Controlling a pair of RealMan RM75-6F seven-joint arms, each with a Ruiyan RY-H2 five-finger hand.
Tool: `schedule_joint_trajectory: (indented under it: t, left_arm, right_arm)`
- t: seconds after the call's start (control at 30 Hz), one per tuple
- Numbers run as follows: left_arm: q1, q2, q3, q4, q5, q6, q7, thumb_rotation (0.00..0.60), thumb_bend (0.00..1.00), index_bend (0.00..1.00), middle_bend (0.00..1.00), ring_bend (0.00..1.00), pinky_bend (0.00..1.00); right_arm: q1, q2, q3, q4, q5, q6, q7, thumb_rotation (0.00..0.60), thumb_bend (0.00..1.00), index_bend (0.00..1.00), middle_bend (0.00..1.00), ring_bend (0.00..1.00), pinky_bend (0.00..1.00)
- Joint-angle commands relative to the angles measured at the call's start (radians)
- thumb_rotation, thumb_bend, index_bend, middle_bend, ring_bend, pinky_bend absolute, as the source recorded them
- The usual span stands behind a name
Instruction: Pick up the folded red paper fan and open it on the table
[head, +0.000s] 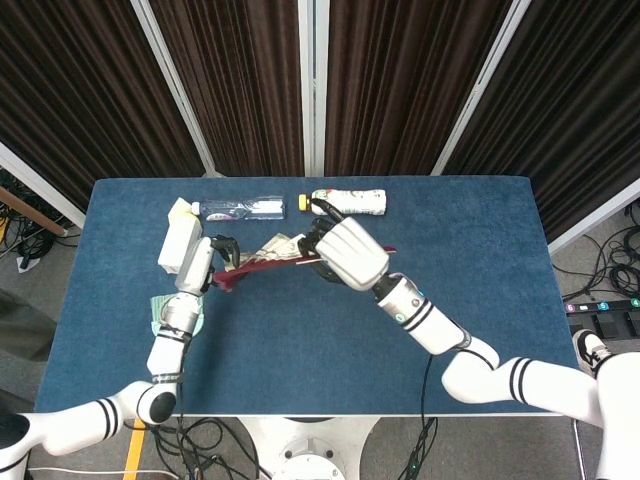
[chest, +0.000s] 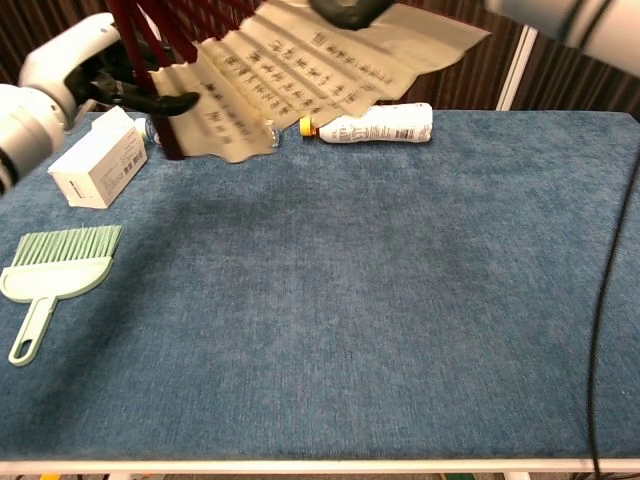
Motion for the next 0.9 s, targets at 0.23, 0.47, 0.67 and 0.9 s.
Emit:
schedule_joint_trajectory:
  t: [0.23,0.47,0.67,0.9]
  left_arm:
    - [0.009,0.048,0.046,0.04,0.05,0.072,0.284,0.6,0.32,0.65,0.66,0.51,0.56]
    - [0.005,0.064,0.059,-0.003,0.06,0.105,0.485,0.6,0.3,0.62,0.64,0.5,0.56]
    - [0.009,0.058,0.071,-0.073,0.04,0.14,0.696,0.6,0.3,0.6,0.63,0.49,0.56]
    - [0.004,-0.006,0.064,-0.067,0.016,0.189,0.866,0.6,0.3,0.59,0.63,0.49,0.56]
  right_arm:
    - [-0.093,0.095,-0.084,-0.03,-0.141,0.111,-0.071,0.6,0.63,0.79,0.62,0.38,0.07]
    - [-0.155,0.128,-0.117,-0.066,-0.189,0.166,-0.205,0.6,0.63,0.79,0.62,0.39,0.06]
    - [-0.223,0.156,-0.139,-0.14,-0.179,0.189,-0.351,0.6,0.63,0.79,0.62,0.39,0.06]
    - [-0.292,0.134,-0.168,-0.141,-0.16,0.202,-0.462,0.6,0.63,0.79,0.62,0.39,0.03]
